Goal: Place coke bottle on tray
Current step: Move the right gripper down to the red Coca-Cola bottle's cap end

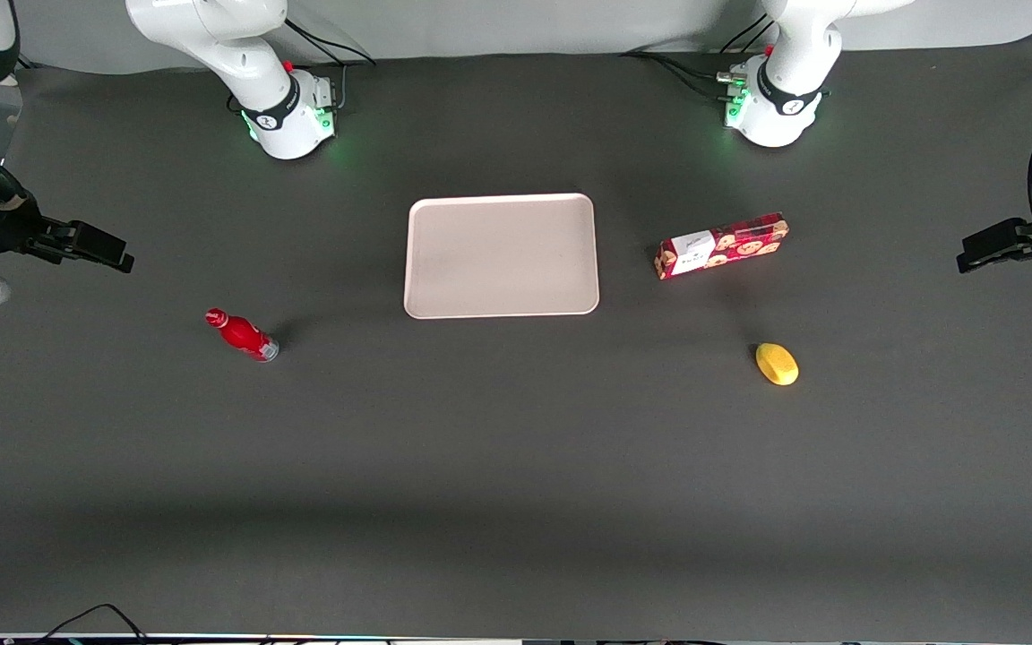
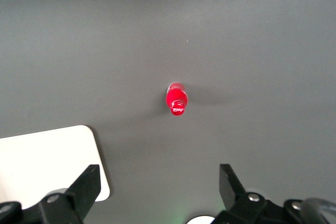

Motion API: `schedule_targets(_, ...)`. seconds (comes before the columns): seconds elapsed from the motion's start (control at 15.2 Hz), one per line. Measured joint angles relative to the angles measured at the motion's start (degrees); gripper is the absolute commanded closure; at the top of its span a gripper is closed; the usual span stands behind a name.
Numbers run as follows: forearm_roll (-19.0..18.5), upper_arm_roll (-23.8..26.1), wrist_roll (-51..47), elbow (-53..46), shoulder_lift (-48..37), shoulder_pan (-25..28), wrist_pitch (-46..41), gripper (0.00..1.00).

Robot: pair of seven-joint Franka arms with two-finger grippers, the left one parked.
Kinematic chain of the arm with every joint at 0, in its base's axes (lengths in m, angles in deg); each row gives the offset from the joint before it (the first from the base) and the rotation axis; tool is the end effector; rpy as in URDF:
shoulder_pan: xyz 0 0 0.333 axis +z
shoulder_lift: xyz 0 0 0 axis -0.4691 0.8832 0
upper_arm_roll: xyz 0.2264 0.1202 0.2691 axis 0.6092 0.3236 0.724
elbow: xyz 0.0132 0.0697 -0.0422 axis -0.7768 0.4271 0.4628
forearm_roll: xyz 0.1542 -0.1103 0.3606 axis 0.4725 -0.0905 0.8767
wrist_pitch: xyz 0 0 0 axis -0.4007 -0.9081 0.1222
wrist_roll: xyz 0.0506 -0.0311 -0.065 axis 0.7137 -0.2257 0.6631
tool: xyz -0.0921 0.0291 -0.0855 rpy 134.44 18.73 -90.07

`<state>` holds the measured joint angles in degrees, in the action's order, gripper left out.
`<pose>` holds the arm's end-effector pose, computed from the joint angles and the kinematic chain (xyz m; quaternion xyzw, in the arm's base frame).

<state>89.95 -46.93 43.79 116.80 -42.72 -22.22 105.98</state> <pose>0.5646 0.0123 0.6427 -0.9948 0.0907 0.0454 0.0041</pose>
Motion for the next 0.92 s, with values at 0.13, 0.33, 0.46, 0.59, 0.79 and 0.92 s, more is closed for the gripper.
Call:
schedule_targets(0.13, 0.00, -0.14, 0.00, -0.90, 0.60, 0.00, -0.90, 0.00)
schedule_targets(0.33, 0.00, -0.55, 0.00, -1.02, 1.32, 0.00, -1.98, 0.00)
schedule_targets(0.46, -0.32, -0.64, 0.00, -0.42, 1.99, 0.00, -2.85, 0.00)
schedule_targets(0.59, -0.89, -0.68, 0.00, 2.36, 2.89, 0.00, -1.47, 0.00)
schedule_targets(0.79, -1.04, -0.74, 0.00, 10.39, 3.76, 0.00, 7.30, 0.00)
schedule_targets(0.92, -1.08, -0.76, 0.00, 17.28, 4.10, 0.00, 15.92, 0.00)
